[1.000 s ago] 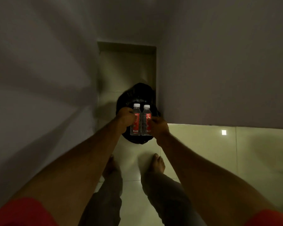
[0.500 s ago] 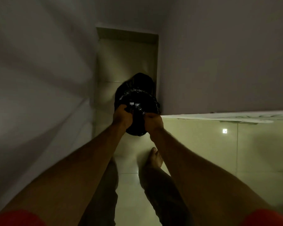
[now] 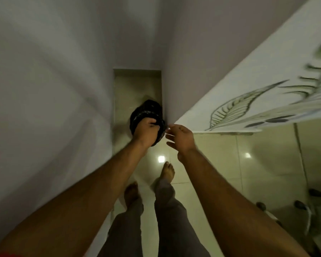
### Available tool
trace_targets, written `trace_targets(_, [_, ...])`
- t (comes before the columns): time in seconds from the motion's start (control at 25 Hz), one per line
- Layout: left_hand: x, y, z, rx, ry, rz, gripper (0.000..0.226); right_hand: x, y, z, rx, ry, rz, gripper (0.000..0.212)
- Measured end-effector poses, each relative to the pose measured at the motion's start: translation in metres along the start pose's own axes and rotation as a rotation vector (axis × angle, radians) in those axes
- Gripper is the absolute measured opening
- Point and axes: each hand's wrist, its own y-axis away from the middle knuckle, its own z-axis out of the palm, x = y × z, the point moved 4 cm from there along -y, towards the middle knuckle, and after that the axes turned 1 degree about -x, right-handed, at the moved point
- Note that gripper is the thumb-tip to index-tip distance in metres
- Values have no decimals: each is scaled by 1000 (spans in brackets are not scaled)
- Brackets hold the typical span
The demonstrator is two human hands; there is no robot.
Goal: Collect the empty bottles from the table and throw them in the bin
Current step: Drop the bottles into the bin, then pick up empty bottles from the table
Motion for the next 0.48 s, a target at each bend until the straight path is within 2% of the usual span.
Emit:
trace_targets(0.12, [57,86,15,-103,-39,106,32,-40,89,-57,63,-85,-114,19])
trace_targets(0.24, [101,162,50,-223,-58,209,15,-56,159,-132,185,-197,-172,12])
trace_targets(0.32, [126,201,85,-315,-82,289,12,-56,195,-183,287,-297,-188,6])
trace_targets(0.48, [169,270,203,-592,-184,407,12,-58,252,-312,520,-490,-279,7])
